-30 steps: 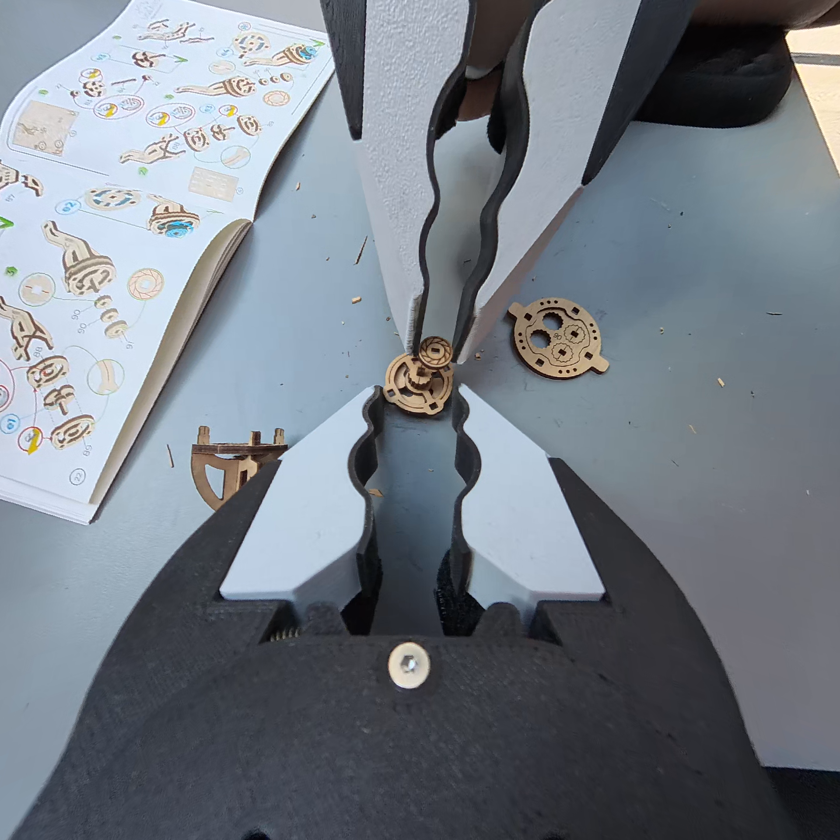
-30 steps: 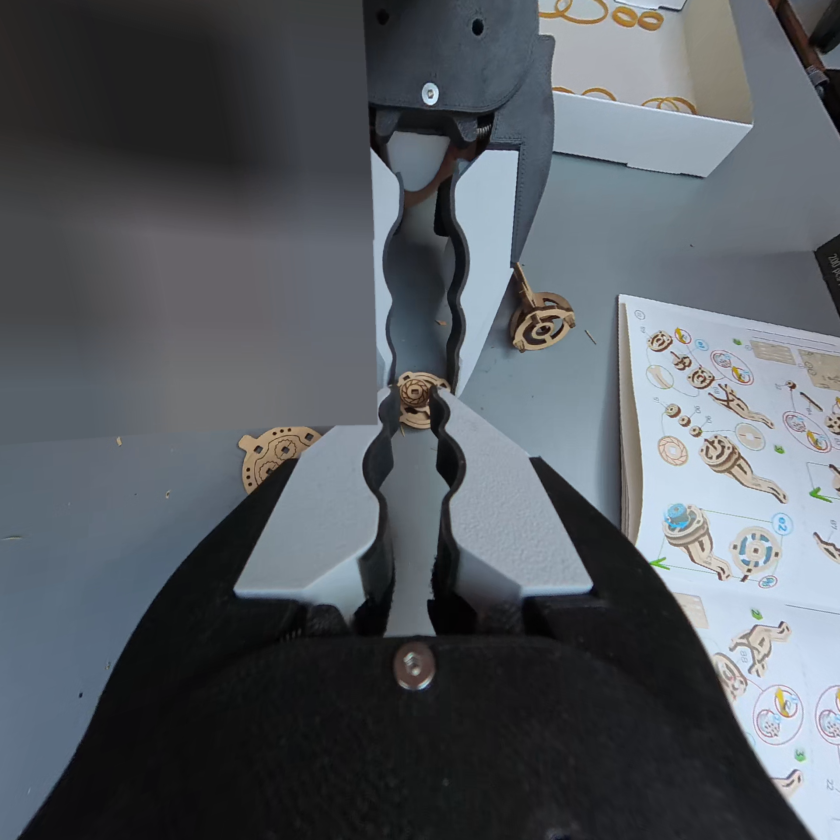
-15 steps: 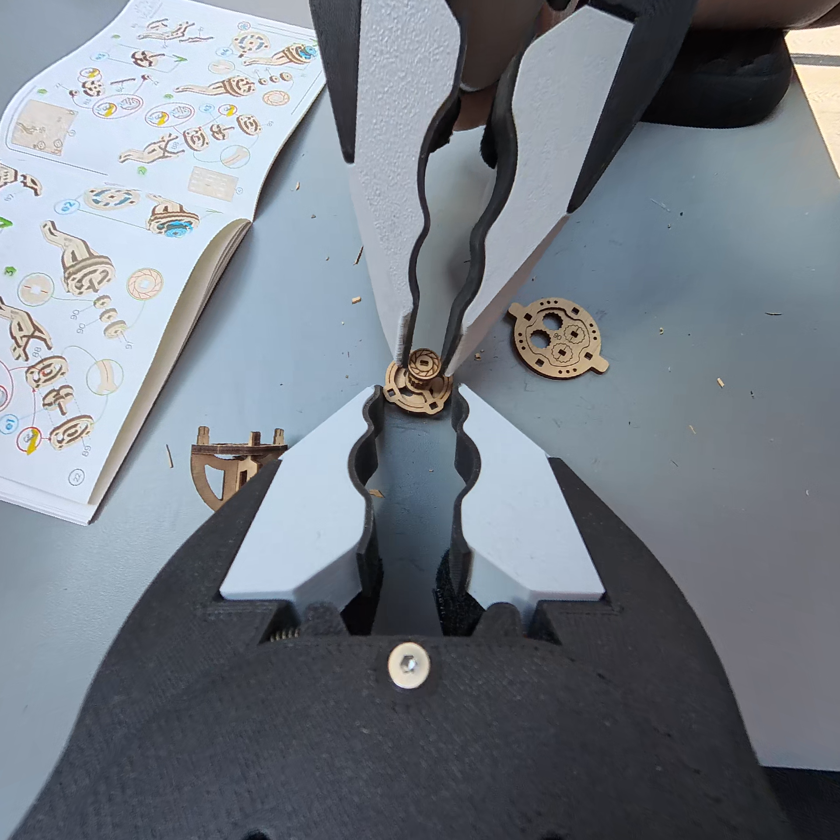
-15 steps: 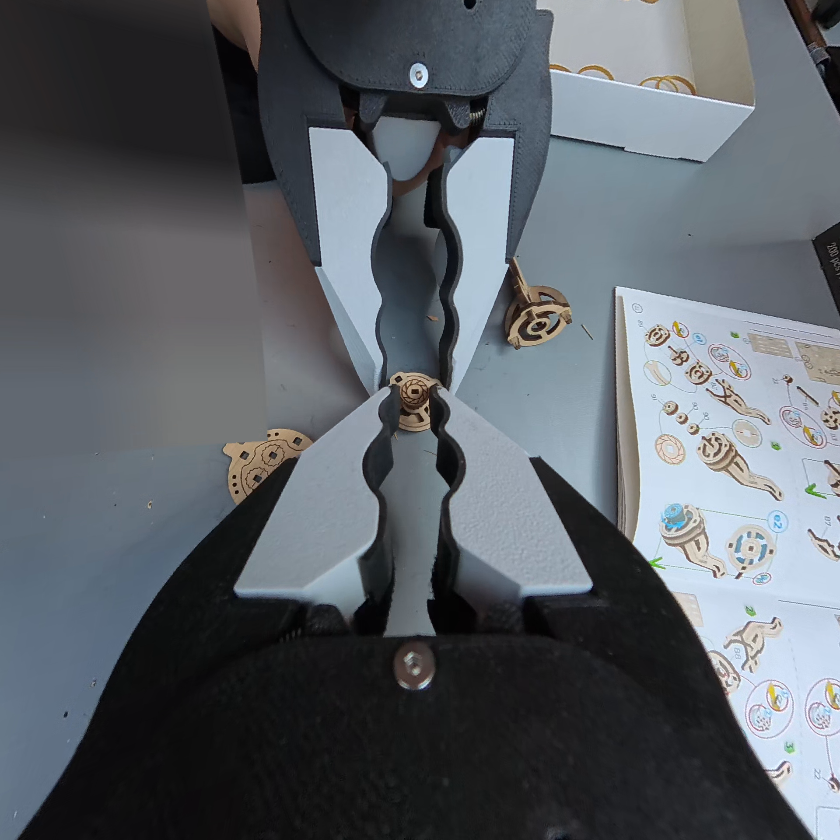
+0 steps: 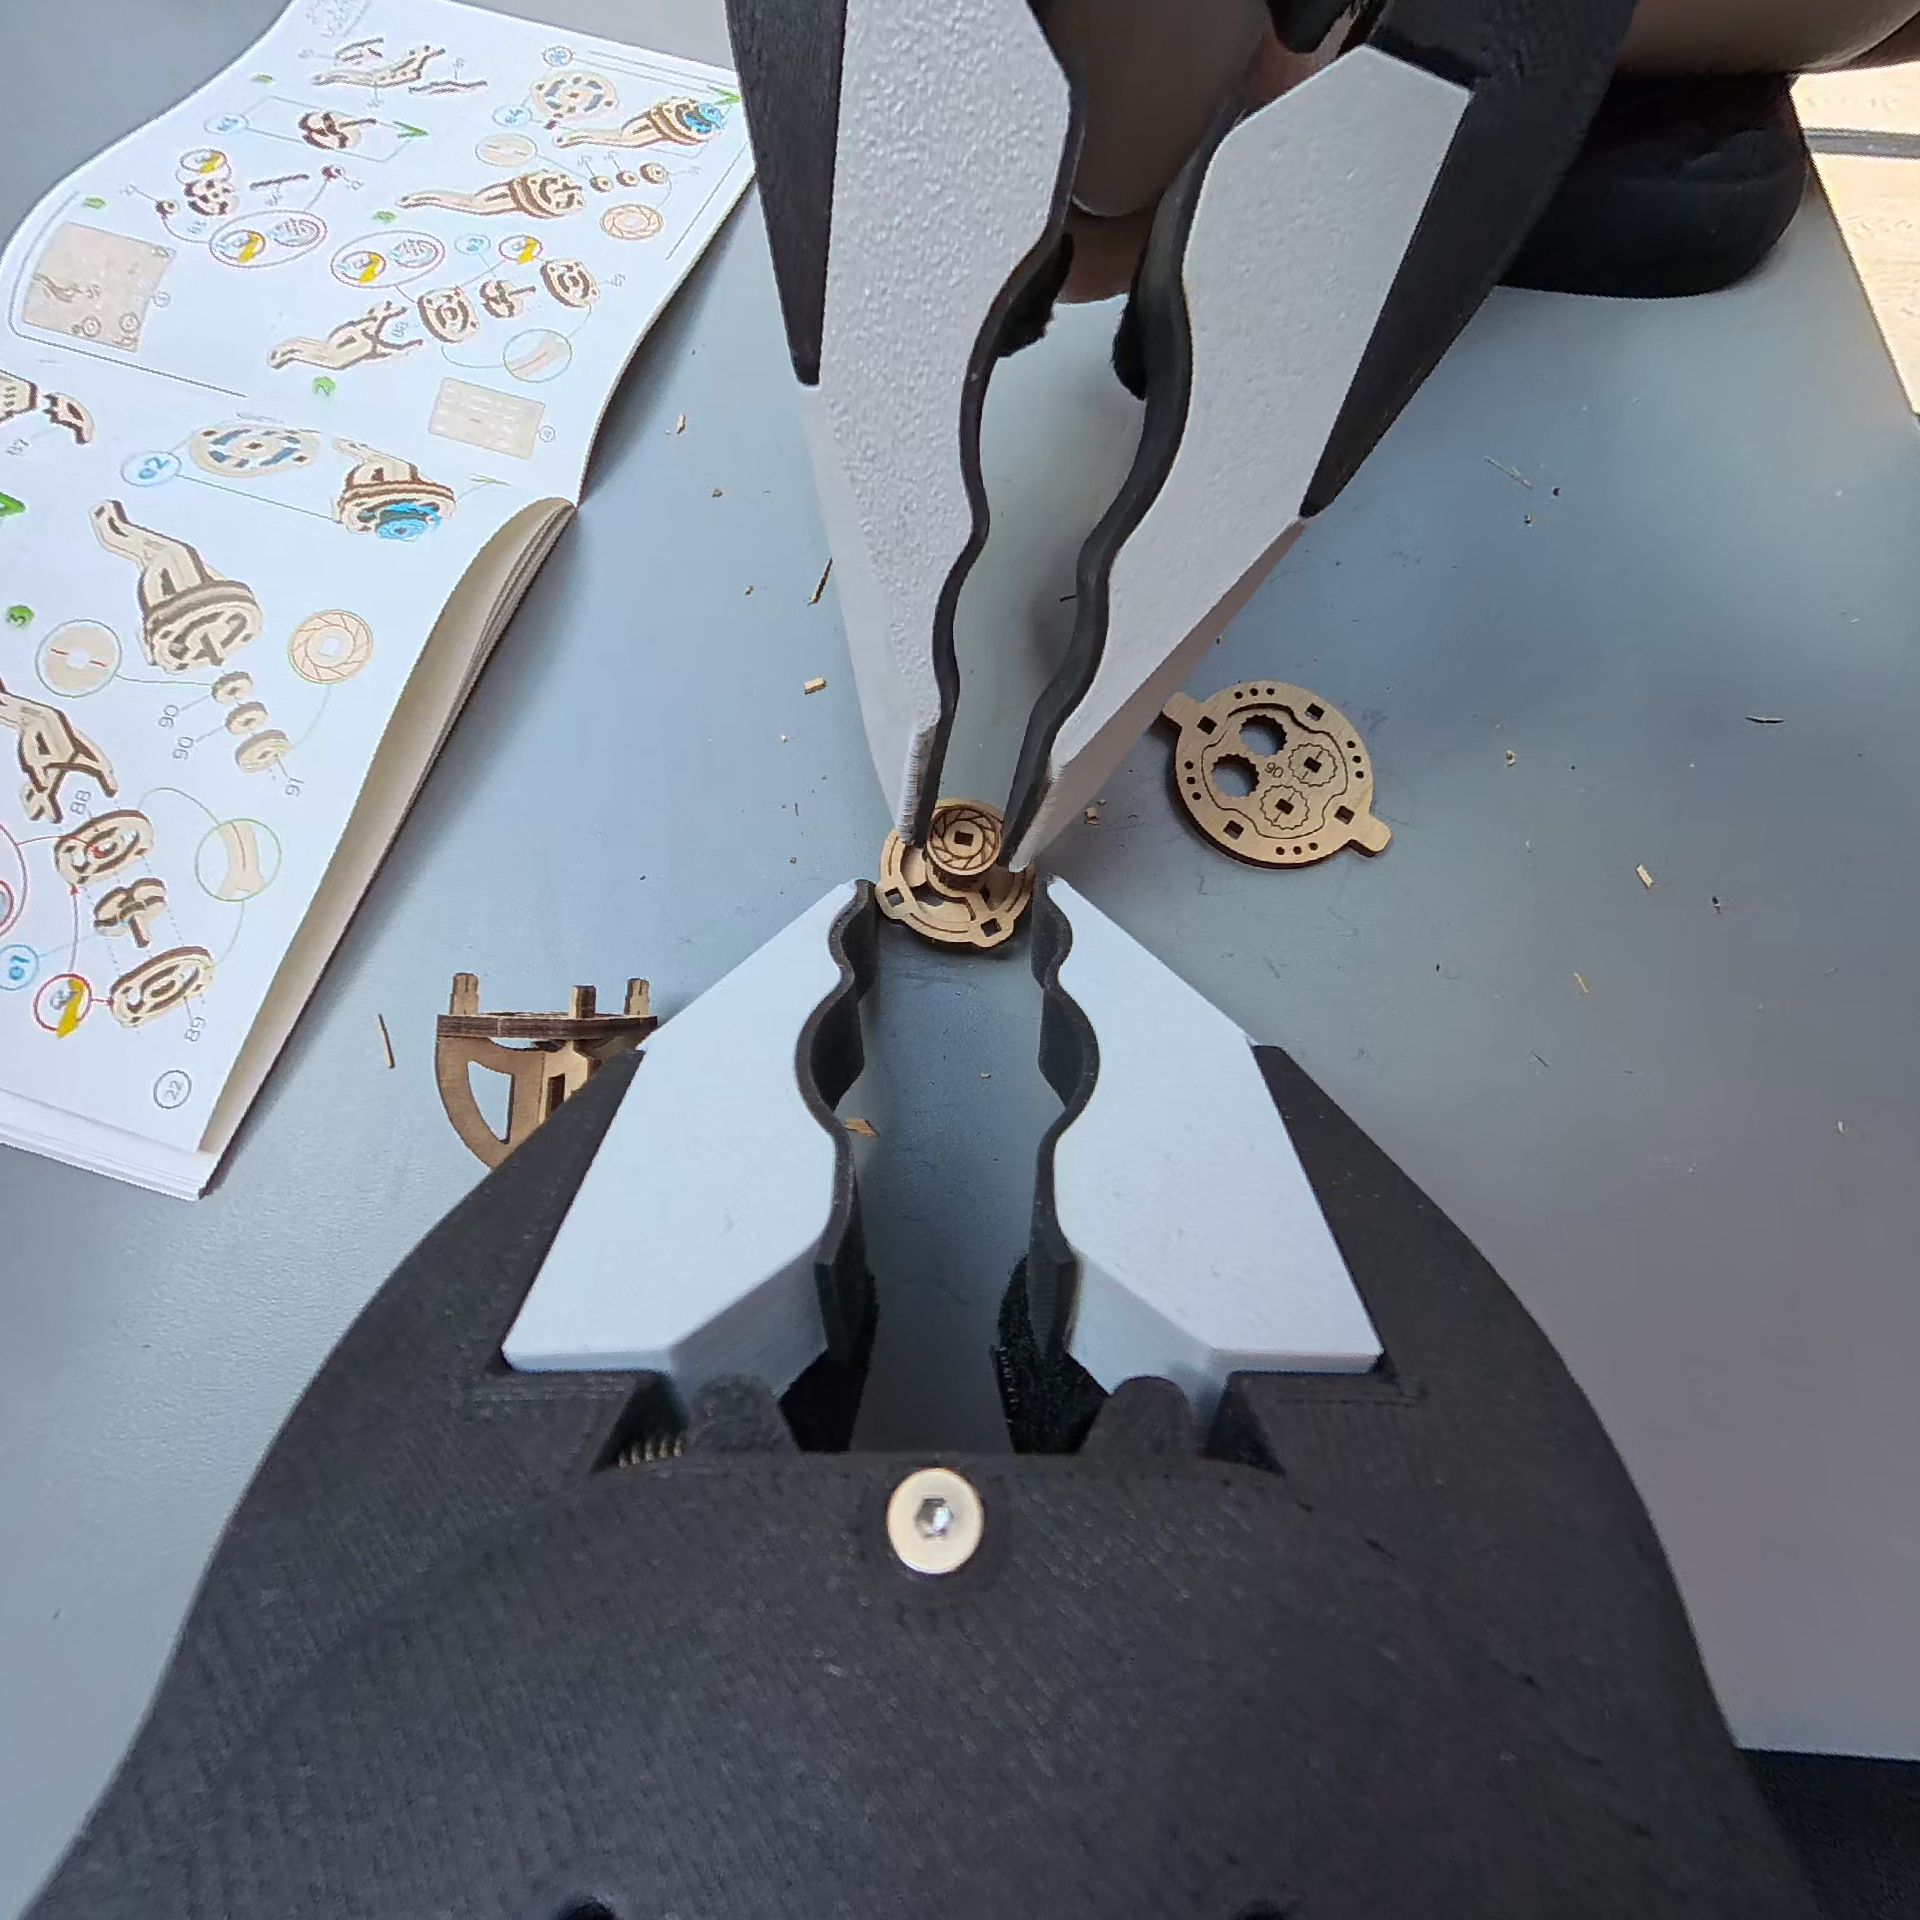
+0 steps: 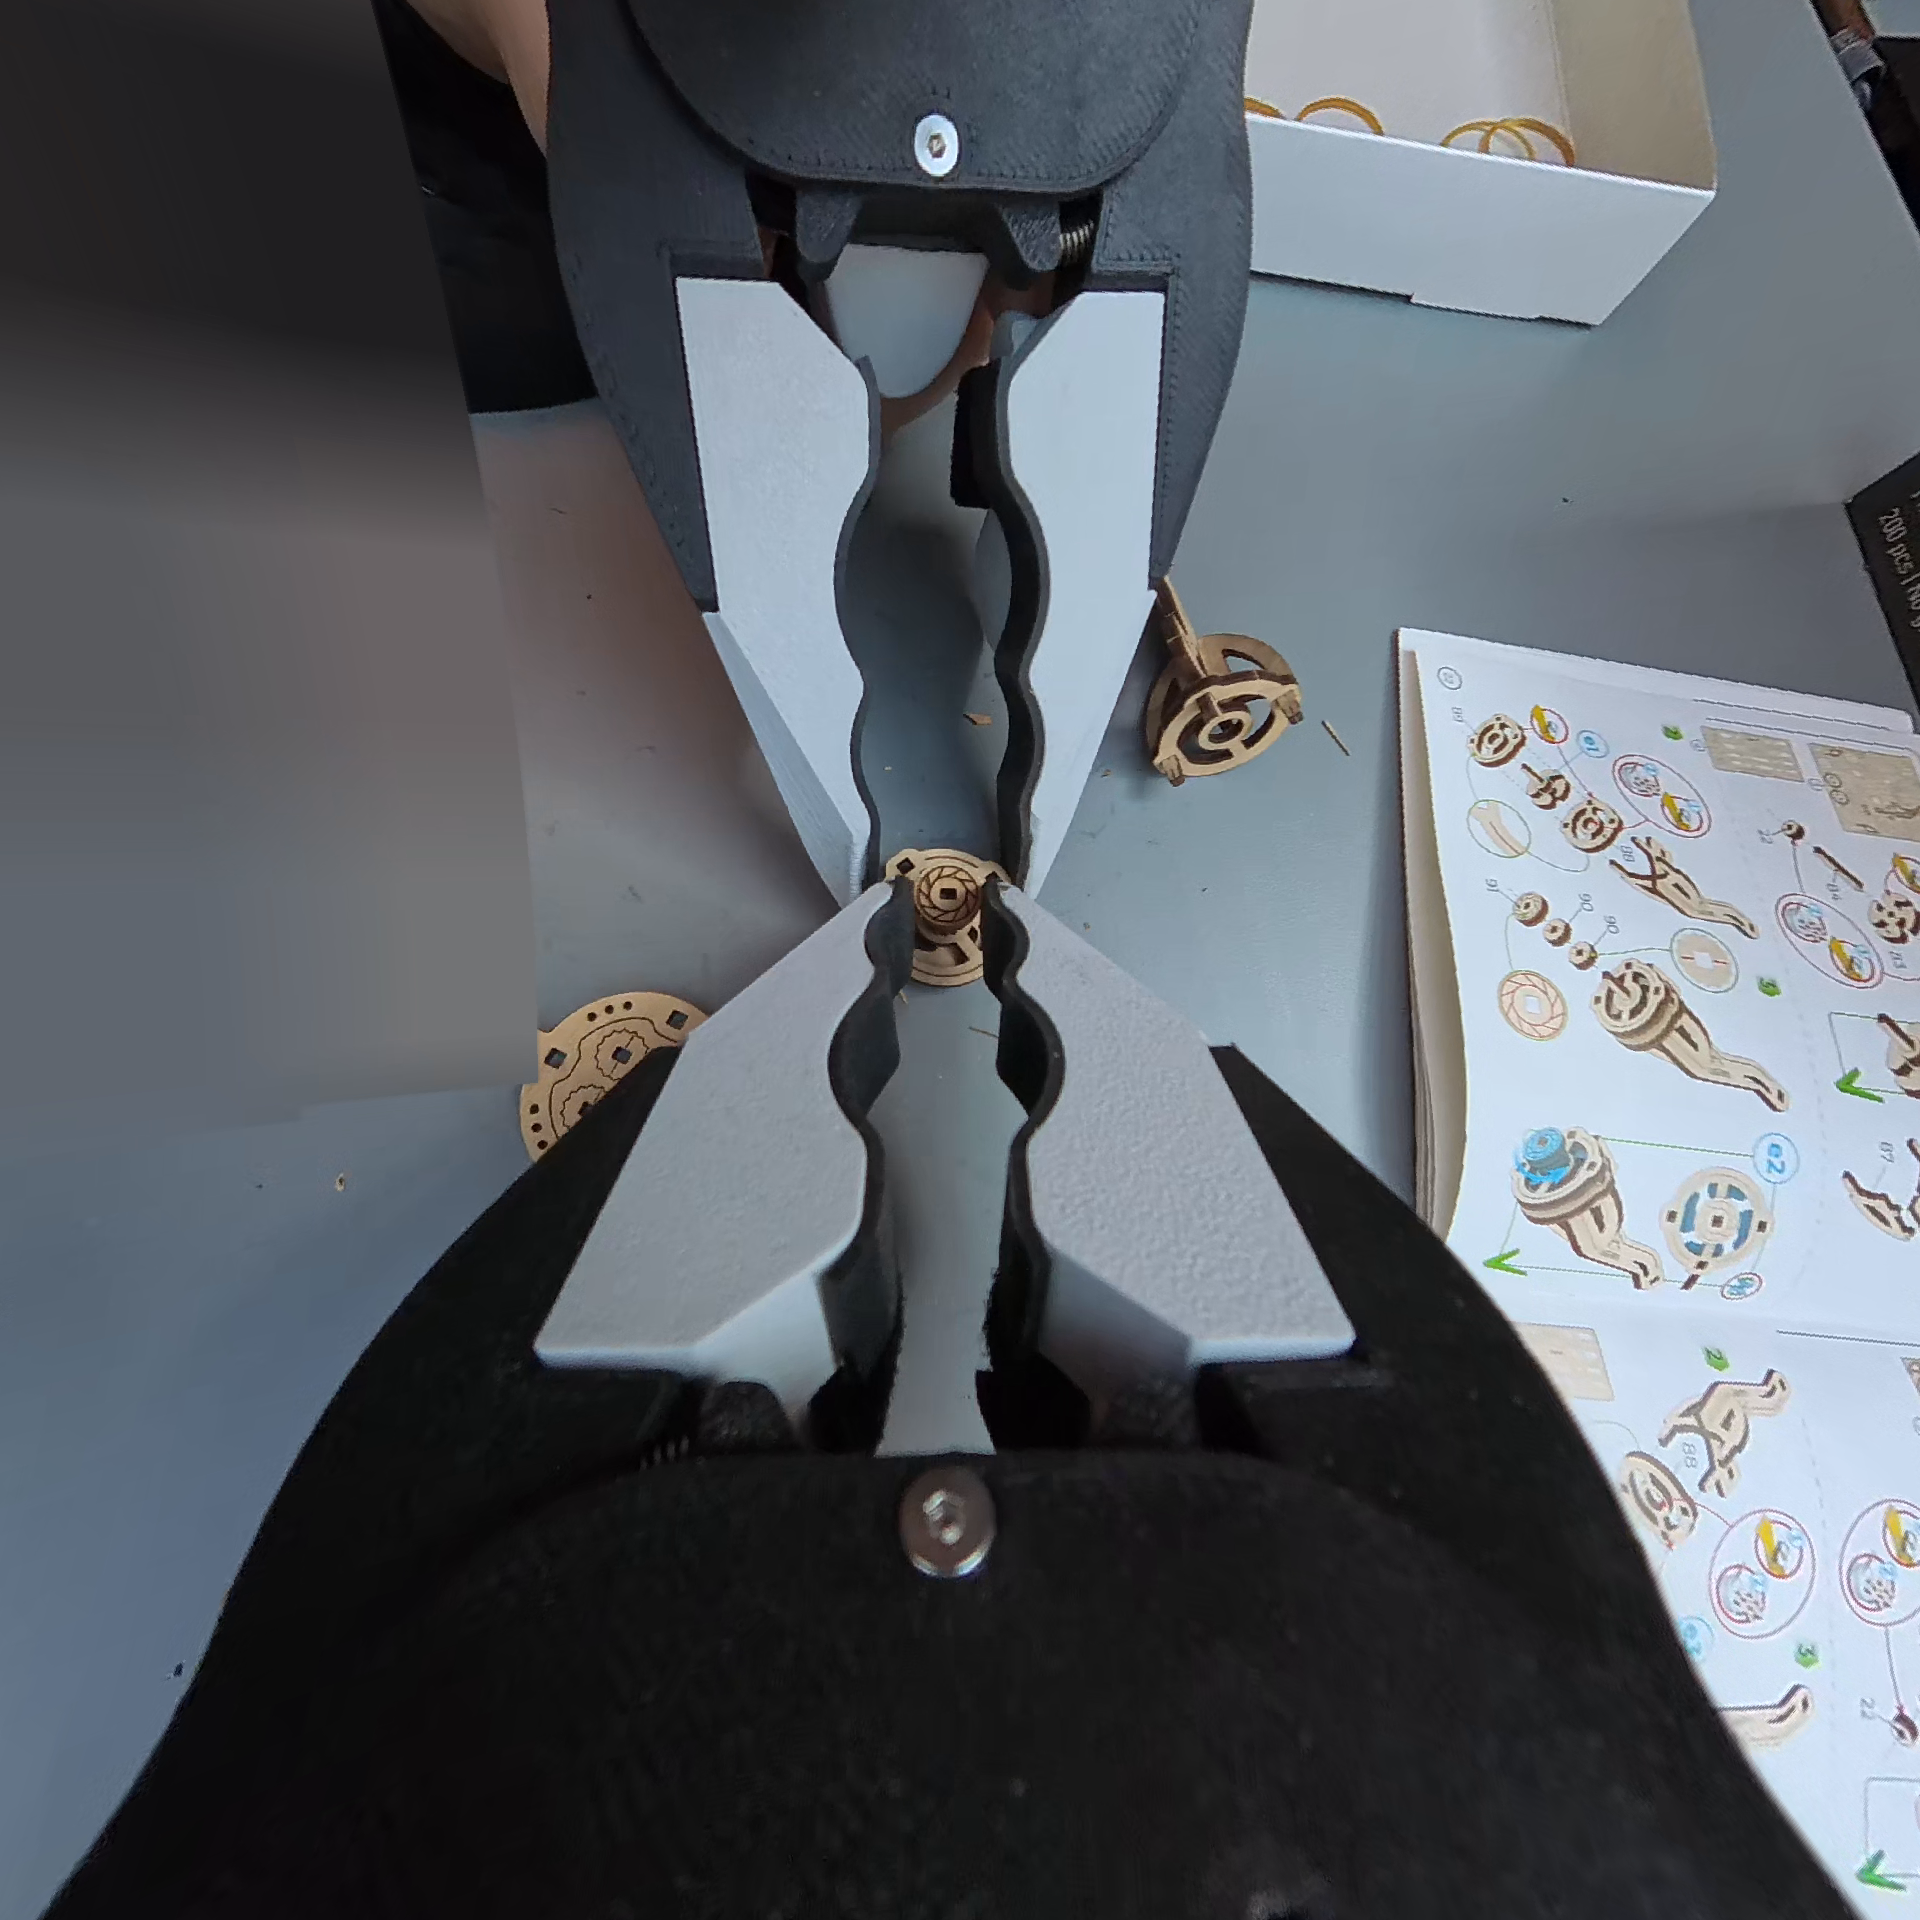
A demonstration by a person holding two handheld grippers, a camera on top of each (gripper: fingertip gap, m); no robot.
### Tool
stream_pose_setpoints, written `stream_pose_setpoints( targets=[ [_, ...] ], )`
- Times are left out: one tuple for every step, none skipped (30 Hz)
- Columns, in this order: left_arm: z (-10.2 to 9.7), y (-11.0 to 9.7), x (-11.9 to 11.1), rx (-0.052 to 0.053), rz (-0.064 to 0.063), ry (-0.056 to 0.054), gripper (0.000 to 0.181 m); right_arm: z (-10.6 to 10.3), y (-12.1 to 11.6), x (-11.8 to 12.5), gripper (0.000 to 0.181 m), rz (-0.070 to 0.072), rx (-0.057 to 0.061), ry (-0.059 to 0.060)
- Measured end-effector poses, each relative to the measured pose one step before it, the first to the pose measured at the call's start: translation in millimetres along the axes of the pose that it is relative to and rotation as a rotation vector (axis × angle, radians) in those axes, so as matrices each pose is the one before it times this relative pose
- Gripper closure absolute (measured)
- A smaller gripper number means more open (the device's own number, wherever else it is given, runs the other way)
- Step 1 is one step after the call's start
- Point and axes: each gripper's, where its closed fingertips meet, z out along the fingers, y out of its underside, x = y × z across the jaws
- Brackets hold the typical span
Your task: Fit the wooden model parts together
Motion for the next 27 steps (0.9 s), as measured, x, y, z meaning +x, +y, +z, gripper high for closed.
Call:
stream_pose_setpoints(
  targets=[
    [-0.01,0.01,-0.03,-0.0001,0.0002,-0.0001,0.153,0.12,0.05,-0.03,0.169,0.0126,-0.0021,-0.0008],
    [0.01,-0.01,-0.02,0.0001,-0.0001,-0.0002,0.153,-0.05,0.19,0.06,0.169,0.0103,-0.0022,-0.0010],
    [0.00,0.01,-0.06,0.0000,0.0001,-0.0003,0.153,-0.07,0.23,0.01,0.169,0.0088,-0.0025,-0.0020],
    [-0.01,0.03,-0.02,-0.0001,0.0008,-0.0008,0.153,-0.07,0.27,-0.17,0.169,0.0032,0.0000,-0.0028],
    [0.03,0.01,-0.01,-0.0002,0.0012,-0.0010,0.153,-0.09,0.16,-0.11,0.169,-0.0047,0.0004,-0.0007],
    [-0.02,0.04,-0.03,-0.0002,0.0009,-0.0008,0.153,0.04,0.08,-0.07,0.169,-0.0079,0.0008,0.0011],
    [0.04,-0.02,-0.02,-0.0001,0.0004,-0.0005,0.153,-0.02,0.10,-0.09,0.169,-0.0066,-0.0003,0.0001],
    [-0.07,0.07,-0.04,-0.0002,0.0003,-0.0006,0.153,0.02,0.29,-0.12,0.169,-0.0084,-0.0038,-0.0008],
    [0.04,-0.02,-0.05,-0.0002,0.0006,-0.0006,0.153,0.02,0.06,-0.08,0.169,-0.0068,-0.0035,-0.0033],
    [-0.02,0.03,0.04,-0.0001,0.0006,-0.0004,0.153,0.07,0.16,-0.25,0.169,-0.0007,-0.0036,-0.0080],
    [-0.01,0.02,-0.04,-0.0001,0.0004,-0.0001,0.153,0.00,0.32,-0.20,0.169,0.0022,-0.0055,-0.0118],
    [0.04,-0.03,0.04,-0.0001,0.0003,-0.0001,0.153,0.03,0.16,-0.16,0.169,-0.0004,-0.0079,-0.0143],
    [-0.05,0.04,-0.04,0.0000,-0.0001,0.0002,0.153,0.16,-0.08,-0.19,0.169,-0.0062,-0.0101,-0.0139],
    [-0.04,0.01,-0.06,0.0001,-0.0009,0.0007,0.153,0.23,-0.19,-0.20,0.169,-0.0146,-0.0117,-0.0122],
    [0.02,-0.03,0.00,0.0001,-0.0009,0.0006,0.153,-0.09,0.30,-0.02,0.169,-0.0182,-0.0150,-0.0116],
    [0.01,-0.01,-0.10,0.0000,-0.0002,0.0002,0.153,-0.09,0.29,-0.31,0.169,-0.0185,-0.0158,-0.0131],
    [0.06,-0.05,-0.03,0.0000,-0.0002,0.0001,0.153,0.05,0.19,-0.07,0.169,-0.0210,-0.0133,-0.0103],
    [-0.04,0.03,-0.09,0.0000,-0.0008,0.0005,0.153,0.07,0.14,-0.18,0.169,-0.0181,-0.0112,-0.0078],
    [0.02,-0.04,-0.06,0.0001,-0.0014,0.0009,0.153,0.07,0.06,-0.09,0.169,-0.0170,-0.0099,-0.0076],
    [-0.03,0.00,-0.03,0.0001,-0.0019,0.0014,0.153,0.09,-0.01,-0.19,0.169,-0.0115,-0.0062,-0.0058],
    [-0.08,0.04,0.00,0.0001,-0.0016,0.0013,0.153,0.10,-0.10,-0.08,0.169,-0.0033,0.0001,-0.0034],
    [0.07,-0.08,0.03,0.0002,-0.0007,0.0004,0.153,-0.07,-0.03,-0.05,0.169,0.0096,0.0056,-0.0025],
    [-0.04,0.01,-0.01,0.0003,0.0003,-0.0004,0.153,-0.10,0.25,-0.02,0.169,0.0131,0.0074,-0.0016],
    [-0.08,-0.10,0.10,0.0005,-0.0009,0.0008,0.153,-0.08,0.09,-0.19,0.169,0.0078,0.0073,-0.0001],
    [-0.15,-0.16,0.03,0.0013,-0.0041,0.0034,0.153,-0.09,0.06,-0.07,0.169,0.0023,0.0033,0.0026],
    [-0.29,-0.15,0.18,0.0021,-0.0084,0.0065,0.153,0.05,-0.12,0.06,0.169,-0.0024,-0.0005,0.0042],
    [-0.43,-0.15,0.19,0.0023,-0.0123,0.0103,0.153,0.09,-0.09,0.01,0.169,-0.0021,-0.0023,0.0038]
  ],
)
